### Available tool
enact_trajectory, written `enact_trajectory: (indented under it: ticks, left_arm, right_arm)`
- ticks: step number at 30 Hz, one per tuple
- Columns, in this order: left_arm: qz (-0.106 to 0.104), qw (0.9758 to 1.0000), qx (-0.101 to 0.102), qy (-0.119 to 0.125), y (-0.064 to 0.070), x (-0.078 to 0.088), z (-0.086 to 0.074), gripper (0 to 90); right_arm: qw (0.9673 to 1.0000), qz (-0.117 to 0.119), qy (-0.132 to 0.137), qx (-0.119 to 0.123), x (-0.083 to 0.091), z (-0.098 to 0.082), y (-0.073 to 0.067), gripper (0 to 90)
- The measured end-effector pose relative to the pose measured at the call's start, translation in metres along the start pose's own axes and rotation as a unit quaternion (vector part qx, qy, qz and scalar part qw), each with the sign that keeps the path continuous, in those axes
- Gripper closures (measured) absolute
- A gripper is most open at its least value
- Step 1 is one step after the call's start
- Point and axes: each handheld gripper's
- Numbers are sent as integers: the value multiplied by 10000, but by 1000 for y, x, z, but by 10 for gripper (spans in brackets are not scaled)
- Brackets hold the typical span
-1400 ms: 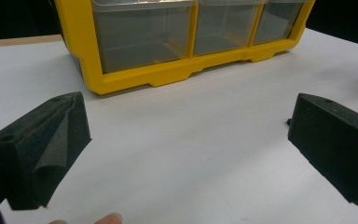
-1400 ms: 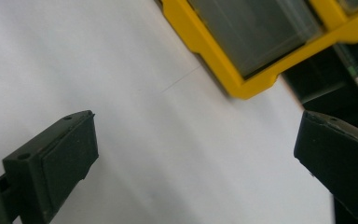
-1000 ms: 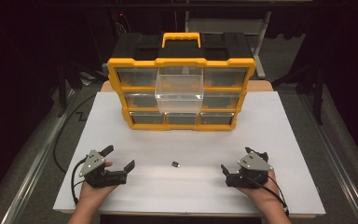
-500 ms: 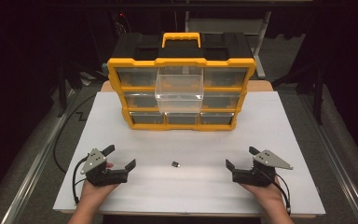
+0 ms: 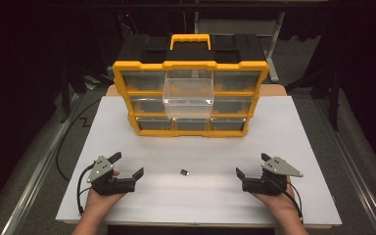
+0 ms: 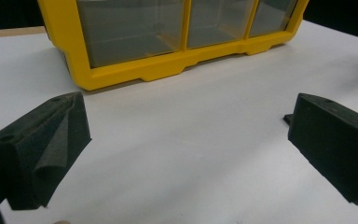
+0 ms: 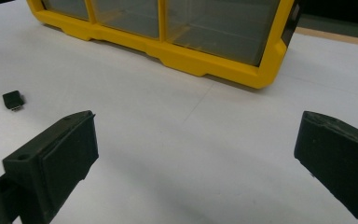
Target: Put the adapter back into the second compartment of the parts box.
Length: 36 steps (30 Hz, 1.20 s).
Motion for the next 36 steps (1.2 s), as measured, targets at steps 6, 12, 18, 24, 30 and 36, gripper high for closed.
enact_trajectory:
  ticks: [6, 12, 18, 24, 30, 36]
  left_arm:
    - [3, 10000, -24, 14, 1, 0, 1, 3]
    - [-21, 9999, -125, -42, 1, -3, 1, 3]
    - [-72, 9999, -71, -21, 0, -2, 1, 3]
    - [-14, 10000, -89, -15, -1, -1, 1, 3]
    - [-25, 10000, -70, -8, -1, -1, 1, 3]
    - [-20, 10000, -93, 24, 1, -1, 2, 3]
  right_arm:
    - [9999, 114, -105, 20, 2, 0, -2, 2]
    - [9994, 4, -329, 94, -3, 2, -4, 3]
    - [9971, 29, -758, 42, -9, 2, -6, 2]
    - [9940, 57, -1085, -83, -9, 3, -1, 3]
    - [9891, 257, -1439, -158, -11, 0, 1, 3]
    - [9861, 459, -1599, 30, -13, -1, -1, 5]
Point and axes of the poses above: each handheld gripper's, and its own axes: x roughly backward along the jaws, z roughly out of its top, y roughly to its right, and after that the axes turned 11 degrees about -y, right-handed
